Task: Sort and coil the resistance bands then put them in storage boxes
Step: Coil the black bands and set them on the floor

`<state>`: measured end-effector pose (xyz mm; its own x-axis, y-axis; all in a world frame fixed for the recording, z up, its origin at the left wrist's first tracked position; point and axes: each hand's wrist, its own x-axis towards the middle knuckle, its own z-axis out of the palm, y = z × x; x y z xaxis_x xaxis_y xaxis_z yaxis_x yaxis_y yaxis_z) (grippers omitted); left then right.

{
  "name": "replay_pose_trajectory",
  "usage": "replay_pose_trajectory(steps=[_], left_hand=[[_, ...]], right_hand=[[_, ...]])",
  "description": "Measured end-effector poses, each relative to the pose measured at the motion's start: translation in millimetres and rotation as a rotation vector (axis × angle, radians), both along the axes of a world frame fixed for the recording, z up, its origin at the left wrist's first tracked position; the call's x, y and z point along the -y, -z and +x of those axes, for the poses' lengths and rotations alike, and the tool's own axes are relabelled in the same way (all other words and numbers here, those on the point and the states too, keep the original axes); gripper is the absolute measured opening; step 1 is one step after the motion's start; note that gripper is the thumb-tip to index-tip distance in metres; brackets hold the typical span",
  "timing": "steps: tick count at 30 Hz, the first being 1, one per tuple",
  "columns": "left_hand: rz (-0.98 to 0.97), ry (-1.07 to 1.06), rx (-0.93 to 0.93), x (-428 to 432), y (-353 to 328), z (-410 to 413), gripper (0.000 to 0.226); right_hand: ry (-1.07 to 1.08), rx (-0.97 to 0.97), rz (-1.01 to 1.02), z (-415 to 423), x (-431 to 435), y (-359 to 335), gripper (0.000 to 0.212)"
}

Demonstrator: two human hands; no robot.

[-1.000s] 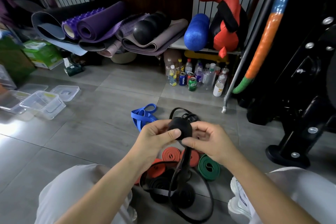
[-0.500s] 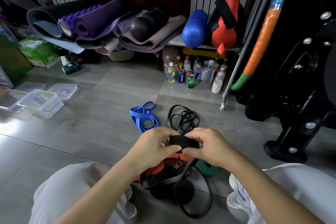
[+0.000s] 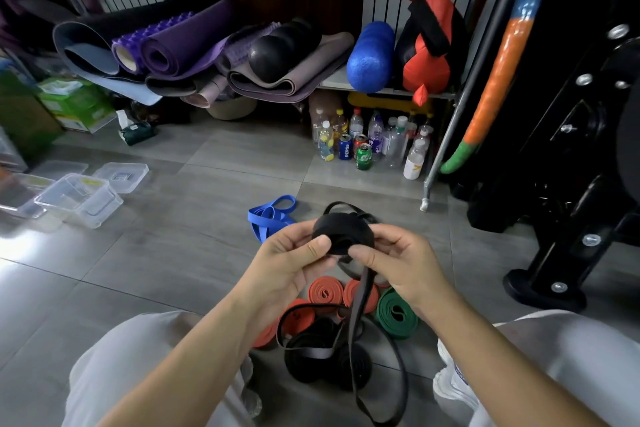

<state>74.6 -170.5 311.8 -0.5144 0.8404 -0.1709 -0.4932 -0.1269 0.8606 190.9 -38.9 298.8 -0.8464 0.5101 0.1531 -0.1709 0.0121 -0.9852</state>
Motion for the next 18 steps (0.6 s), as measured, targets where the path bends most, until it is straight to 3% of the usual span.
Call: replay_pose_trajectory(steps=[2,4,8,10,12,15,18], left_hand=[[-0.045,0.036,0.001,1.0,1.8,2.4,0.034],[-0.157,0.047,-0.172,1.0,4.3,2.3,0.034],[-0.477,0.012,-1.162,0.7,11.7,-2.7,0.045],[-0.506,0.156,-1.457,0.6,19.1,0.4,0.041],[-0.554,0.252,-1.546,2.3,24.8,4.5,0.036],[-0.545,0.209,-1.541,3.6,24.3,3.2,0.028],[-0.526,0.082,-1.312,2.4,15.2,2.5,0.024]], right_hand=[[-0.001,0.021,0.018,1.1,-1.1,1.6,0.015],[-0.008,0.105,0.096,2.4,-5.8,3.8,0.019],[0.013,0.379,0.62,3.6,-11.4,15.0,0.014],[-0.074,0.419,0.785,5.5,-7.3,21.6,0.02],[-0.133,0.47,0.858,6.8,-2.3,25.3,0.022],[-0.116,0.494,0.89,6.8,-0.3,24.9,0.023],[-0.04,0.418,0.697,5.1,-7.3,14.5,0.023]])
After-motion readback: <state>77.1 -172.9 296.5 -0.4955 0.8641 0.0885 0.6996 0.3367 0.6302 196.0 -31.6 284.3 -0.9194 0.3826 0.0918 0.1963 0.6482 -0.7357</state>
